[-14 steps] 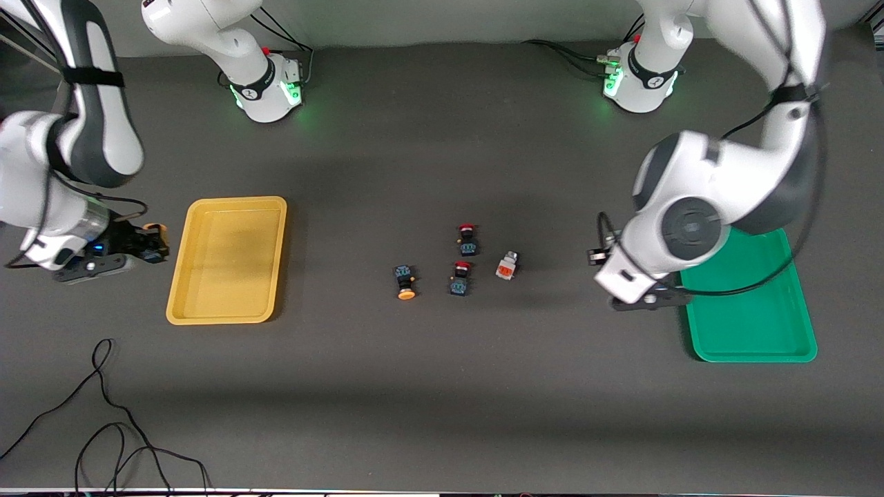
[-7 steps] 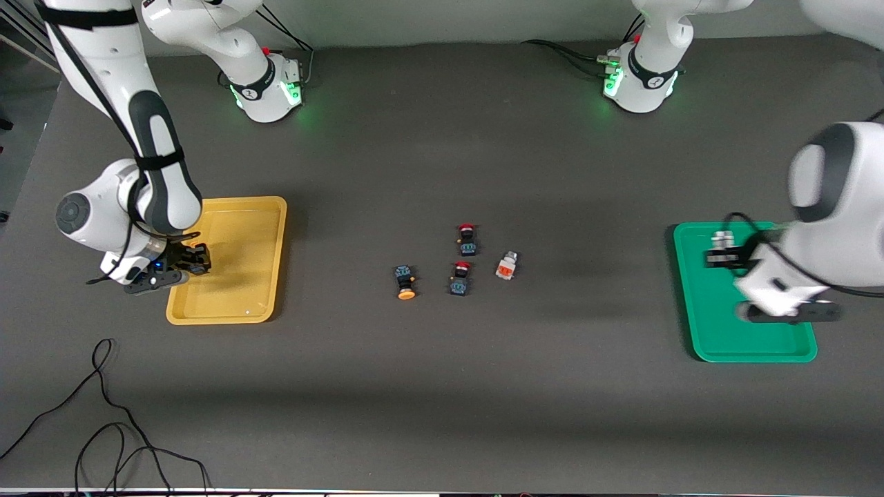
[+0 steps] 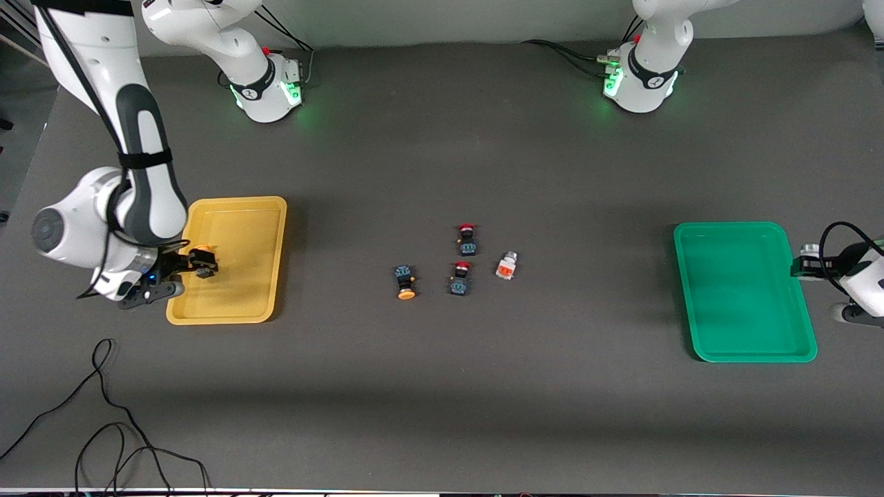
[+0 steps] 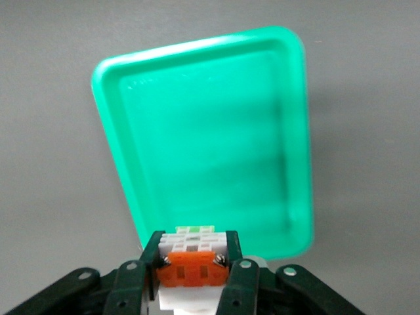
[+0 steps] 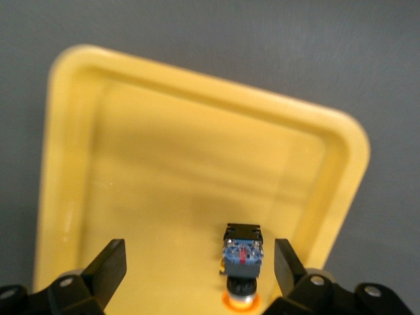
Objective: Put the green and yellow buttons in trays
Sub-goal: 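Release the button in the yellow tray while the left gripper lowers the block, then grasp the second yellow button with the right gripper while the left gripper releases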
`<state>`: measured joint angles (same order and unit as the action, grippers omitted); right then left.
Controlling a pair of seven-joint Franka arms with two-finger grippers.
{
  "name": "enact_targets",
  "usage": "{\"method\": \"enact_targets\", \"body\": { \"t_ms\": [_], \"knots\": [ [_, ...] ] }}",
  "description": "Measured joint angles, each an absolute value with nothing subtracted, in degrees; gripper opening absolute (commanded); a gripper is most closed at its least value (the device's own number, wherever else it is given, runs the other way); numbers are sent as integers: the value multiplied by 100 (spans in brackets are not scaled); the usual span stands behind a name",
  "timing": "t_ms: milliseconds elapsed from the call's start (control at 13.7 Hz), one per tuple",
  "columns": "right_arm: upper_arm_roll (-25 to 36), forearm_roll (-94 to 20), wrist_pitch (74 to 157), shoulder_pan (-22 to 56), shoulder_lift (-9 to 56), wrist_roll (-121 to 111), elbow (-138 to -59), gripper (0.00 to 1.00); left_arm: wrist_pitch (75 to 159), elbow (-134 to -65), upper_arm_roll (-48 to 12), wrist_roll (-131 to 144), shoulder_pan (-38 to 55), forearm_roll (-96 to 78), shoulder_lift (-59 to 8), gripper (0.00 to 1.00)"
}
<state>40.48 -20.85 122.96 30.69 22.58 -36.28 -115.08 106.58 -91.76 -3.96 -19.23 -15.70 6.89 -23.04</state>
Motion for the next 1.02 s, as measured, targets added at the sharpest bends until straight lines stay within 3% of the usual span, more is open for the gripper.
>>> {"method": "enact_targets", "body": {
  "t_ms": [146, 292, 657, 876, 948, 1021],
  "knots": [
    [4069, -1584, 10961, 3205, 2118, -2829, -10440, 100, 11556, -9643, -398, -2181, -1845, 765, -2453, 0],
    [4069, -1471, 10250, 3520, 2069, -2210, -9612, 100, 12220, -9889, -401, -2226, -1973, 947, -2643, 0],
    [3914, -1632, 10322, 4764, 2403, -127, -9085, 100, 14053, -10636, -402, -2248, -2213, 1015, -3163, 0],
    [3406, -2105, 10713, 5104, 3045, 1195, -8585, 100, 14516, -10768, -407, -2248, -2279, 1015, -3435, 0],
    [3249, -2140, 10771, 5163, 3256, 1649, -8350, 100, 14546, -10768, -407, -2249, -2303, 1016, -3471, 23],
    [3089, -2147, 10785, 5199, 3433, 2020, -8130, 100, 14556, -10769, -407, -2251, -2317, 1016, -3480, 59]
  ]
}}
